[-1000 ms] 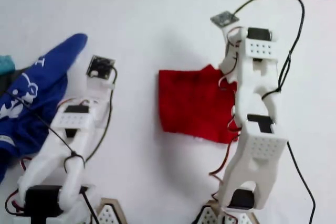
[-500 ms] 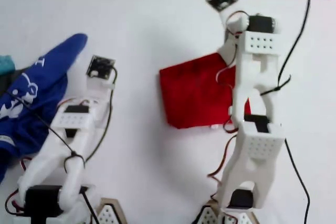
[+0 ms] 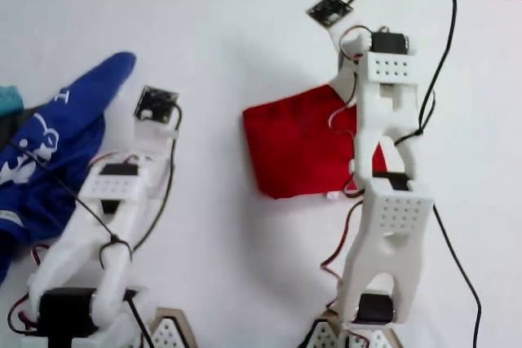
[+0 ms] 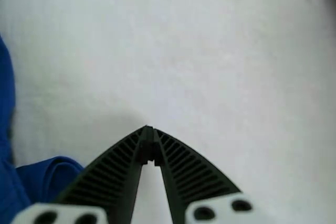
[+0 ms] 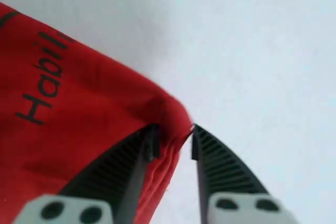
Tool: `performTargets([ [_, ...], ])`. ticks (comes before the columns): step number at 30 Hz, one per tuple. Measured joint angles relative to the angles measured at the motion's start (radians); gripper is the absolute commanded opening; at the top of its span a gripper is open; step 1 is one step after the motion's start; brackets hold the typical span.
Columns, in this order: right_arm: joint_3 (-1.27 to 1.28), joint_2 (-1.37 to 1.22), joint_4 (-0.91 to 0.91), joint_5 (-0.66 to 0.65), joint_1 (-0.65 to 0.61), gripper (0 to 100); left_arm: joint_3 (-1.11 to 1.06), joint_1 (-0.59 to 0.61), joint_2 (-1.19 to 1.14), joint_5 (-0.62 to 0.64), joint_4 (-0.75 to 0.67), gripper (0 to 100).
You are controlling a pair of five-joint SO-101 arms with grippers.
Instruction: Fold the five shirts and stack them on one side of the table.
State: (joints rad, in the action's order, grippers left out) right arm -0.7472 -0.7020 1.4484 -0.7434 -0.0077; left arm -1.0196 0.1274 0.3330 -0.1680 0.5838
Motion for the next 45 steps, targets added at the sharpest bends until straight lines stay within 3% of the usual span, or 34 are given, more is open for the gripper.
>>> performTargets([
  [7,-0.069,0.106,0.091,0.161,-0.005,1.4,0.0,0.0,0.0,0.0,0.0,3],
  [11,-0.049,0.143,0.117,0.235,-0.034,2.1,0.0,-0.002,0.0,0.0,0.0,3],
  [16,0.152,0.143,0.124,0.249,-0.074,2.2,0.0,-0.002,0.0,0.0,0.0,3],
  [24,0.529,0.143,-0.11,0.252,-0.081,2.1,0.0,-0.002,0.0,0.0,0.0,3],
  [31,0.568,0.284,-0.146,0.252,-0.08,2.6,0.0,-0.002,0.0,0.0,0.0,3],
  [33,0.568,0.356,-0.146,0.256,-0.068,7.4,0.0,-0.002,0.0,0.0,0.0,3],
  [38,0.568,0.416,-0.138,0.299,-0.006,33.4,0.0,0.0,0.0,0.0,0.0,3],
  [45,0.592,0.336,-0.137,0.33,0.015,35.1,0.0,-0.002,0.0,0.0,0.0,3],
])
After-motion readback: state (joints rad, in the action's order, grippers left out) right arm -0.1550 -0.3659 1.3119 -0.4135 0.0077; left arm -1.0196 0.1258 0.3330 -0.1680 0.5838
